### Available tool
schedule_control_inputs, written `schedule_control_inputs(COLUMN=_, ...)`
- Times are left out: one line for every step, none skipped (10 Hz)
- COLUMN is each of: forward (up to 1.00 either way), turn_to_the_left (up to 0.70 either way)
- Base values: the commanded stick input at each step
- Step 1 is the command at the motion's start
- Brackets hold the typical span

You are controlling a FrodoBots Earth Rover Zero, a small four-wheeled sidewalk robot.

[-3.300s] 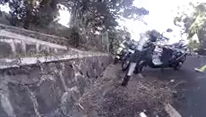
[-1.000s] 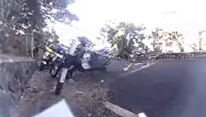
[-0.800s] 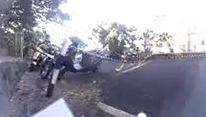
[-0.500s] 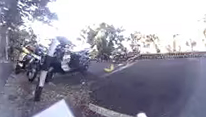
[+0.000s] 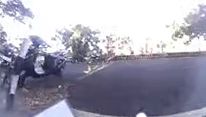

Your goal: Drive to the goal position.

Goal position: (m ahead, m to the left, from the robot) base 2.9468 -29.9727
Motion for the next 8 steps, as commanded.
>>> schedule_control_inputs(forward=0.0, turn_to_the_left=-0.5)
schedule_control_inputs(forward=0.0, turn_to_the_left=-0.5)
schedule_control_inputs(forward=0.0, turn_to_the_left=-0.5)
schedule_control_inputs(forward=0.0, turn_to_the_left=-0.5)
schedule_control_inputs(forward=0.0, turn_to_the_left=-0.5)
schedule_control_inputs(forward=0.0, turn_to_the_left=-0.5)
schedule_control_inputs(forward=0.0, turn_to_the_left=-0.5)
schedule_control_inputs(forward=0.0, turn_to_the_left=-0.5)
